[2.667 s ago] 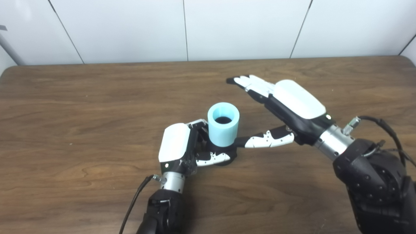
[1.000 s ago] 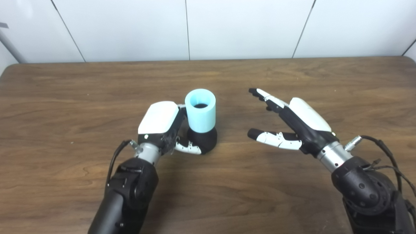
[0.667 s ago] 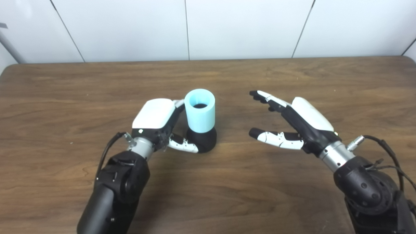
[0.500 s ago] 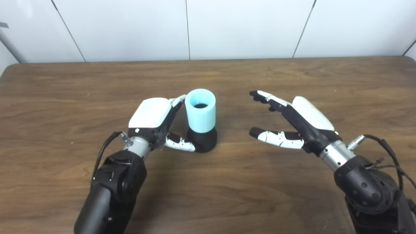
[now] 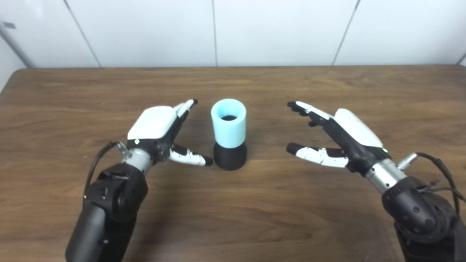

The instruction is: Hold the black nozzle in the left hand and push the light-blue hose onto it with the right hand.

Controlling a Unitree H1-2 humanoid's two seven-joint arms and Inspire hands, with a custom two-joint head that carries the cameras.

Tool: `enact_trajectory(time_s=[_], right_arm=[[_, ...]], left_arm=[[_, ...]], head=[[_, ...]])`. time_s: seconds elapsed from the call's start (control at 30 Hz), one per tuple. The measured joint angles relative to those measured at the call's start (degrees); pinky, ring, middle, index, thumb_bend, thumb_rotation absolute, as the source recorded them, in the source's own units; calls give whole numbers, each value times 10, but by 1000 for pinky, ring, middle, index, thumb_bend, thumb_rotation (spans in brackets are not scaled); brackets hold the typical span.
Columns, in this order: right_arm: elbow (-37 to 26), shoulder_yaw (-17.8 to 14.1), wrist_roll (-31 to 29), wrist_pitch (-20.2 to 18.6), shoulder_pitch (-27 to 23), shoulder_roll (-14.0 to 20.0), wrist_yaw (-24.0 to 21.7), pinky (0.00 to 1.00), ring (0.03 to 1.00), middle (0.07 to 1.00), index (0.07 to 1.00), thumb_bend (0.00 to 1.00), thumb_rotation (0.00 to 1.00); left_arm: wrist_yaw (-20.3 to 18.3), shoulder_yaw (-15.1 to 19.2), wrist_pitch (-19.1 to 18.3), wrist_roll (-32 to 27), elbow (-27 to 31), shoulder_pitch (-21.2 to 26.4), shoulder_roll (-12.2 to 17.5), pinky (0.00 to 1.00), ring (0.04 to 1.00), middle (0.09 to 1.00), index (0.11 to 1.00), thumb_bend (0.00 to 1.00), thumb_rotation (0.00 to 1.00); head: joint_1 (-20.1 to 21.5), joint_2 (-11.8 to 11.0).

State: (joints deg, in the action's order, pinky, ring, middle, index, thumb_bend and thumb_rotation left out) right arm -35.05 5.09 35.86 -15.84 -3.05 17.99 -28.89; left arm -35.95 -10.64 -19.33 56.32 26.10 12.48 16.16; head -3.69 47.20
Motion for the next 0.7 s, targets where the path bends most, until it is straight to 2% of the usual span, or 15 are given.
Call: enact_trajectory(time_s=[0.17, 0.23, 0.37, 0.47, 0.53, 0.57, 0.63, 0.7], right_arm=[[15, -2, -18, 0, -3, 0, 6, 754, 867, 920, 932, 498, 824], [23, -5, -30, -2, -4, -4, 11, 760, 866, 924, 932, 505, 820], [39, -9, -50, -9, -7, -25, 28, 734, 843, 913, 916, 530, 772], [56, -10, -58, -19, -10, -52, 54, 755, 849, 906, 913, 521, 796], [70, -8, -60, -20, -13, -68, 68, 784, 860, 906, 914, 513, 823], [75, -6, -64, -20, -14, -73, 73, 806, 873, 911, 912, 506, 833], [80, -5, -72, -20, -16, -84, 82, 820, 884, 916, 911, 502, 853], [83, -6, -79, -20, -19, -94, 95, 823, 892, 920, 910, 514, 887]], left_arm=[[0, 56, -30, -68, 11, -1, -1, 735, 861, 884, 900, 1000, 477], [11, 75, -31, -94, 12, -6, -1, 734, 863, 884, 895, 1000, 511], [37, 106, -31, -145, 16, -24, -1, 740, 870, 885, 880, 981, 503], [77, 151, -32, -192, 30, -42, -13, 758, 842, 858, 849, 876, 466], [114, 188, -43, -239, 30, -47, -39, 740, 818, 846, 829, 795, 425], [128, 209, -49, -268, 30, -50, -56, 725, 803, 835, 813, 721, 412], [154, 235, -60, -311, 30, -59, -86, 742, 811, 830, 808, 651, 454], [171, 240, -63, -343, 30, -72, -95, 797, 845, 838, 817, 603, 480]], head=[[-2, 1], [-2, 3], [-1, 3], [0, 4], [-1, 4], [-1, 4], [2, 4], [3, 4]])
